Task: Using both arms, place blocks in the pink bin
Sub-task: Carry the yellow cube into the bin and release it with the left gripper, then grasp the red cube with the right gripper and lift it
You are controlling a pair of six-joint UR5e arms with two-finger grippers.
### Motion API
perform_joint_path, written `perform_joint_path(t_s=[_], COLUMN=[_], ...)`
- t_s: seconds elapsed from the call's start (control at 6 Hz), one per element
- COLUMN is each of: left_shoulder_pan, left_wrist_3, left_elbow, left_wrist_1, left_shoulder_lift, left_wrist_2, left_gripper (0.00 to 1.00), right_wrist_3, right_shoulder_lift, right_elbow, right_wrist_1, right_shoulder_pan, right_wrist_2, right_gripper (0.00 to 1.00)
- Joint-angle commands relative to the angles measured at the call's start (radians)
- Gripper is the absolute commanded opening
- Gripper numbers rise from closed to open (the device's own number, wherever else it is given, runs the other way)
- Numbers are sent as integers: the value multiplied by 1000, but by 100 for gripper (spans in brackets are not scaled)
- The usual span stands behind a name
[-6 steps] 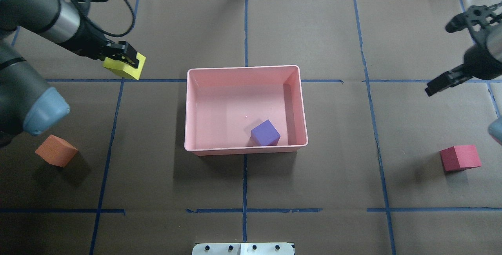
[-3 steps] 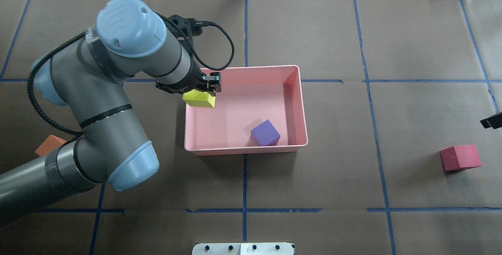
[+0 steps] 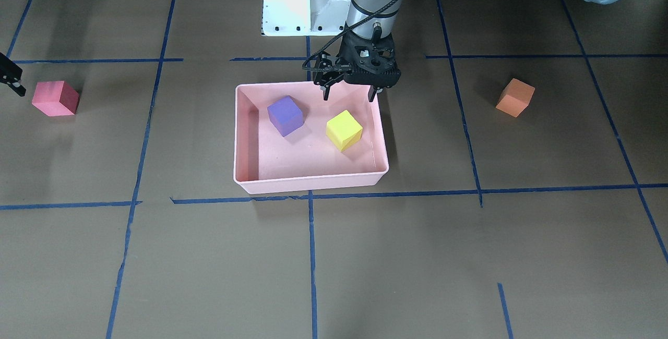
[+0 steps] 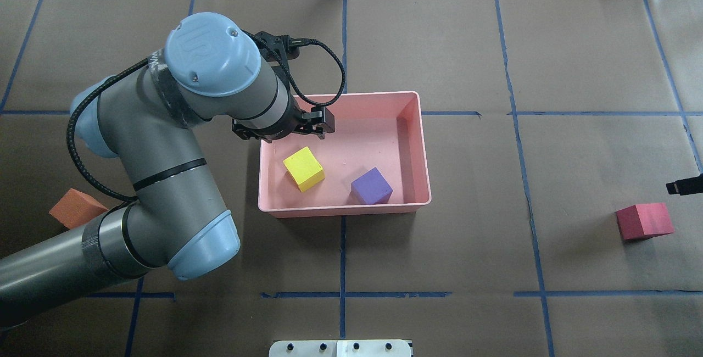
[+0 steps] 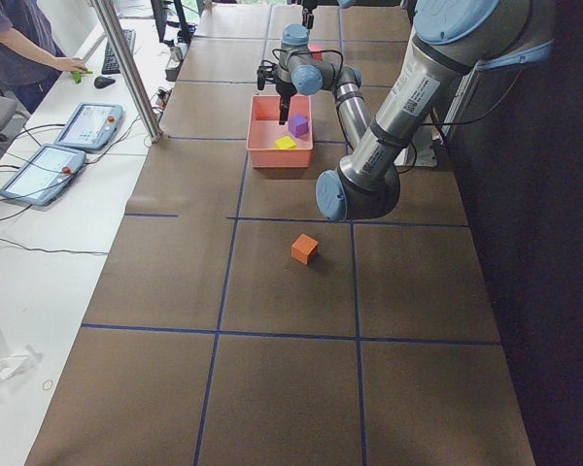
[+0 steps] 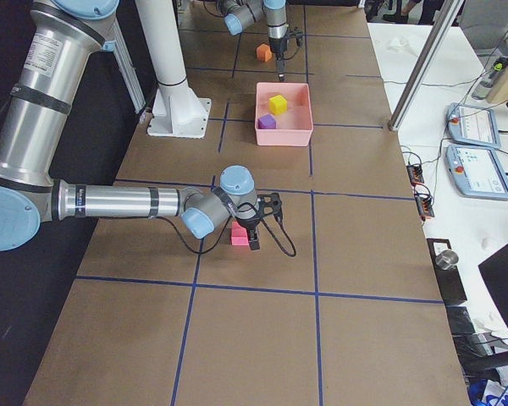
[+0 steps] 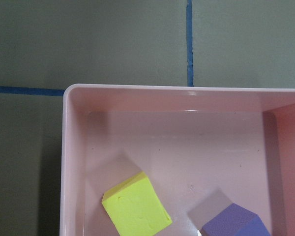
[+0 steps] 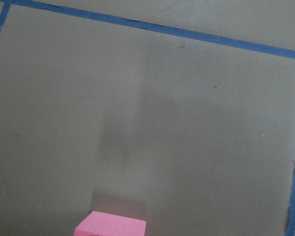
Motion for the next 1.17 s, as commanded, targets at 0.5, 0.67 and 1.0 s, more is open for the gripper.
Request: perform_joint_path(t_s=[0.5, 0.67, 1.0], left_shoulder_pan=[0, 0, 2], left_wrist_3=[0, 0, 0], left_elbow=[-5, -6, -5], left_wrist_1=[0, 0, 0], left_shoulder_lift=[1, 3, 4], left_wrist_2=[2, 4, 4], left_gripper=[100, 100, 100], right_wrist_3=[112, 112, 114], right_shoulder_lift=[-5, -5, -2], right_elbow=[-8, -8, -11], right_wrist_1=[15, 15, 13], right_shoulder_pan=[-185, -198, -227], right_wrist_2=[-93, -93, -99], right_gripper=[100, 100, 100])
